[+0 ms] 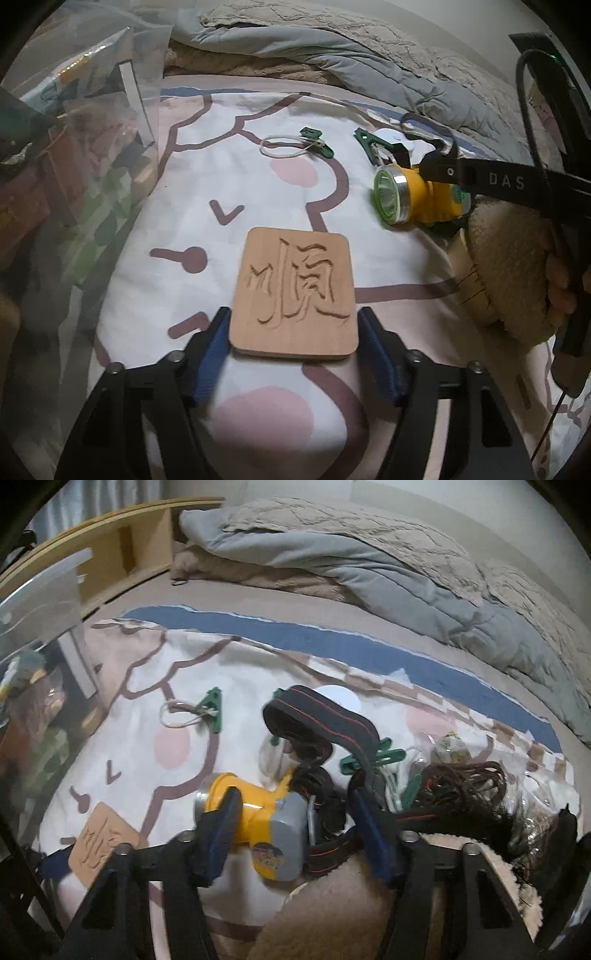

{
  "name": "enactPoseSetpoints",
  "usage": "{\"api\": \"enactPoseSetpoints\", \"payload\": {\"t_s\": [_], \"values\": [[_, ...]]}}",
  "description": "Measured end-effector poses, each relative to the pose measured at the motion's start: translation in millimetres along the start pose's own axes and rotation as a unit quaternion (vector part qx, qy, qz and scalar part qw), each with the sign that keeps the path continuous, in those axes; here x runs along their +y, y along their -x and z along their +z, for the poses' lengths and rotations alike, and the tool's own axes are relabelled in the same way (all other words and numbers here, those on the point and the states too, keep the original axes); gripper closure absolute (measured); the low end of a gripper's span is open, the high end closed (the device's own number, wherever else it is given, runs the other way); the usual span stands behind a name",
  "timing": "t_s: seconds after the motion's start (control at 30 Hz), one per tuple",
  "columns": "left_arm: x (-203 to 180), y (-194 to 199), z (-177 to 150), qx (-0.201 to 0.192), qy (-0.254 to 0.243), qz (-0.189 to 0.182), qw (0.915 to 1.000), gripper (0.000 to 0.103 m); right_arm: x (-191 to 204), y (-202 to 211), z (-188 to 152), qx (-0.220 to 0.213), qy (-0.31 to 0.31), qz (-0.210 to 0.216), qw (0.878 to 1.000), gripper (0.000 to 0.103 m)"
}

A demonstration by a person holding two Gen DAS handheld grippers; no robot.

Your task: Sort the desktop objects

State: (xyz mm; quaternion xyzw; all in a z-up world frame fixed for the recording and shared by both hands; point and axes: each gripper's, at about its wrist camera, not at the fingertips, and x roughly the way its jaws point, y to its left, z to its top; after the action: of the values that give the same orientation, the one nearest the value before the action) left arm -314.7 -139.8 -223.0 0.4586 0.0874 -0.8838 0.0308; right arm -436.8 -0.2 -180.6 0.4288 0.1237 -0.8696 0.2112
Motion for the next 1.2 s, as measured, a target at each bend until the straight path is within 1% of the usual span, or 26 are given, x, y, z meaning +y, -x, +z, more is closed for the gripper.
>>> {"api": "enactPoseSetpoints", "payload": {"t_s": [0.03, 0.07, 0.1, 0.13, 0.2, 0.3, 0.4, 0.63, 0.87, 0.97, 1.1, 1.2], "values": [[-1.4, -0.6, 0.1, 0.0, -0.001, -0.002, 1.0, 0.028, -0.5, 0.4, 0.1, 0.0, -0.005, 0.008, 1.0, 0.067], [-3.1, -1.0, 0.0, -0.003, -0.004, 0.005, 1.0, 0.028, -1.2, 1.1, 0.2, 0.0, -0.011, 0.009, 1.0, 0.067], [-3.7, -1.0, 0.2, -0.008, -0.003, 0.012, 0.9999, 0.035, 0.1, 2.8, -0.6, -0.002, -0.007, 0.006, 1.0, 0.068], [-3.3, -1.5, 0.7, -0.01, -0.001, 0.02, 0.9998, 0.039, 3.1, 3.7, -0.4, -0.003, -0.001, 0.004, 1.0, 0.068], [-0.9, -0.8, 1.1, -0.009, 0.003, 0.016, 0.9998, 0.039, 7.2, 8.0, -1.0, -0.004, 0.006, 0.006, 1.0, 0.068], [-0.2, 3.5, -1.5, -0.006, 0.004, 0.015, 0.9999, 0.039, 8.1, 15.5, 0.4, -0.005, -0.001, 0.035, 0.999, 0.071], [-1.3, 8.3, -5.0, 0.0, 0.008, 0.014, 0.9999, 0.039, 7.3, 29.4, 2.5, -0.016, -0.017, 0.062, 0.998, 0.072], [-5.4, 22.7, -21.2, 0.008, 0.006, 0.011, 0.9999, 0.039, 4.5, 65.9, 6.7, -0.045, -0.031, 0.077, 0.996, 0.072], [-11.4, 34.3, -41.2, 0.009, -0.009, 0.016, 0.9998, 0.039, -7.4, 122.3, 13.1, -0.092, -0.04, 0.091, 0.991, 0.072], [-13.3, 39.3, -47.7, 0.008, -0.012, 0.018, 0.9997, 0.039, -12.3, 158.3, 9.0, -0.117, -0.04, 0.103, 0.987, 0.072], [-15.7, 46.6, -55.1, 0.008, -0.008, 0.017, 0.9998, 0.039, -19.8, 203.2, -9.9, -0.141, -0.035, 0.114, 0.983, 0.072], [-19.1, 53.5, -61.3, 0.008, -0.005, 0.01, 0.9999, 0.039, -29.1, 237.3, -41.4, -0.143, -0.032, 0.115, 0.982, 0.072]]}}
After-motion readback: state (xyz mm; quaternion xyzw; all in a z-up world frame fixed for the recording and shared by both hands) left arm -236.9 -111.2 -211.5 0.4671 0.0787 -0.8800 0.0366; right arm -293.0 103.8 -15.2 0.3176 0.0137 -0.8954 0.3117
